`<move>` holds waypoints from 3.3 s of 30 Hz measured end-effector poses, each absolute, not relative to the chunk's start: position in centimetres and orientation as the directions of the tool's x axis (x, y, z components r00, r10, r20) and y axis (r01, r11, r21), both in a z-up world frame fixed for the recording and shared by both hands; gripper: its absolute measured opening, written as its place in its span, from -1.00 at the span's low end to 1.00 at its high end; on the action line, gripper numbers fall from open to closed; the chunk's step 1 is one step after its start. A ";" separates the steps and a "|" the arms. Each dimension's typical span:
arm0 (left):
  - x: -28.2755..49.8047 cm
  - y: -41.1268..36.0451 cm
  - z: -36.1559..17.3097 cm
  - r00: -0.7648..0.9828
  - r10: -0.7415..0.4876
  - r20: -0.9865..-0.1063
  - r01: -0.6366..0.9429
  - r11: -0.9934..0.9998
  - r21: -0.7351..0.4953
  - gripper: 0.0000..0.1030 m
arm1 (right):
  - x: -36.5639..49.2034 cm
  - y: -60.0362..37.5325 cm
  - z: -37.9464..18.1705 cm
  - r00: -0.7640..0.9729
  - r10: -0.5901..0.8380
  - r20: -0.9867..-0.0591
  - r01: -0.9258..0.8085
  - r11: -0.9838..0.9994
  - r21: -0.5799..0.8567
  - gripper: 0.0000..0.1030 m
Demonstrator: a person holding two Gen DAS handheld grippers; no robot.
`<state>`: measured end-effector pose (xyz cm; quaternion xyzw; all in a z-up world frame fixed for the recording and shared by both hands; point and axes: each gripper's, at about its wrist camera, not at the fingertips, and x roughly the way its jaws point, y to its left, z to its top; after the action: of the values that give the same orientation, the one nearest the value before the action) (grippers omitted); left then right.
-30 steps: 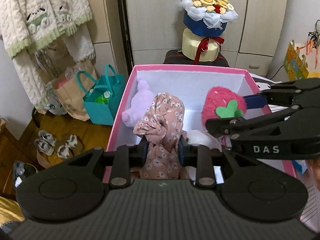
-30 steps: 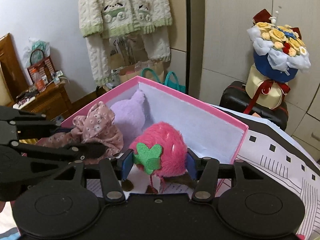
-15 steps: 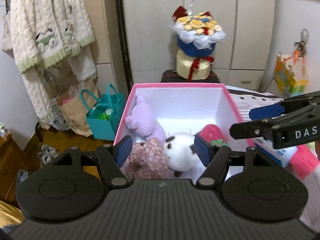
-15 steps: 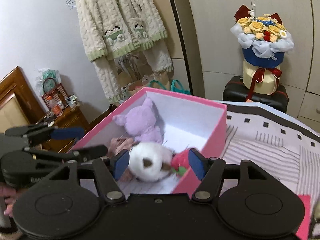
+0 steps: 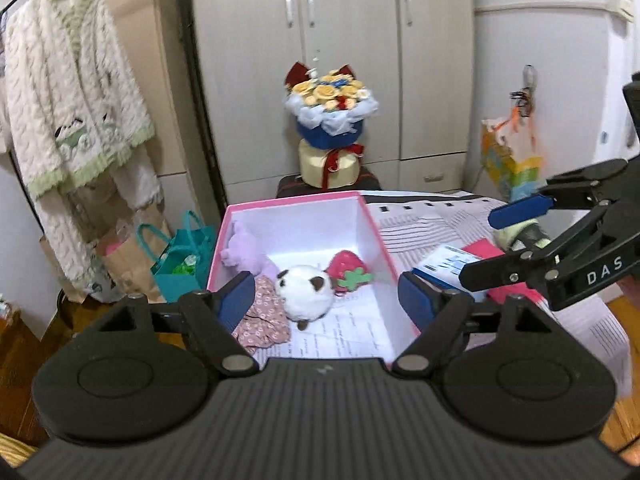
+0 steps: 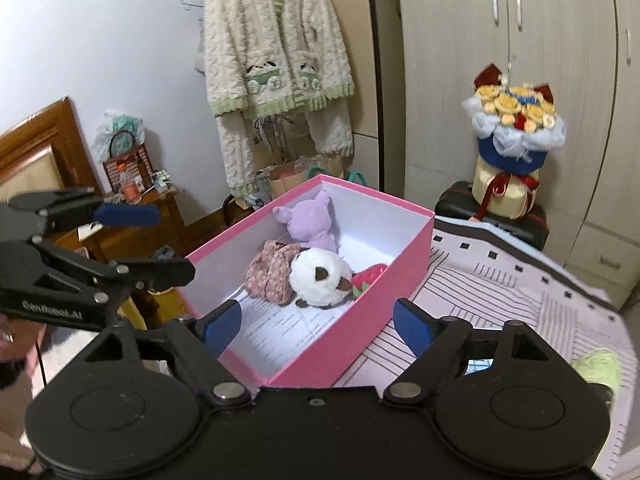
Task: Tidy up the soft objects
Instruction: 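Withdraw both tools from the box back over the table, then reach the left tool to the blue-and-white wipes pack and close on it, then lift the wipes pack with the left tool toward the pink box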
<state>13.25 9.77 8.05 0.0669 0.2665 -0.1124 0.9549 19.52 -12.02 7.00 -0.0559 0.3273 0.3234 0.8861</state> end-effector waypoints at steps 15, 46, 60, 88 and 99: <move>6.9 6.4 8.6 0.792 -0.297 -0.532 0.389 0.919 0.066 0.77 | 10.8 -16.0 7.5 0.626 0.500 -0.599 -0.631 0.776 -0.012 0.82; 22.9 -6.3 -2.7 0.609 -0.467 -0.641 0.330 0.884 -0.331 0.67 | 22.4 -24.1 -4.8 0.663 0.454 -0.595 -0.532 0.845 0.053 0.82; 29.7 -6.4 -6.9 0.652 -0.335 -0.680 0.109 0.929 -0.353 0.27 | 29.1 -21.9 -8.7 0.588 0.399 -0.704 -0.493 0.866 0.079 0.84; 28.0 -6.0 -8.9 0.627 -0.500 -0.598 0.205 0.846 -0.493 -0.38 | 26.8 -21.7 -8.8 0.684 0.385 -0.619 -0.440 0.895 0.070 0.18; 23.6 -6.2 -6.1 0.629 -0.489 -0.604 0.286 0.868 -0.405 -0.32 | 21.7 -20.2 -6.8 0.747 0.331 -0.576 -0.369 0.928 0.055 0.18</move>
<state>23.56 -6.18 -6.12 -0.1366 0.3720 -0.2170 0.8921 21.67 -20.17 -6.83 -0.0312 0.3022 0.1875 0.9341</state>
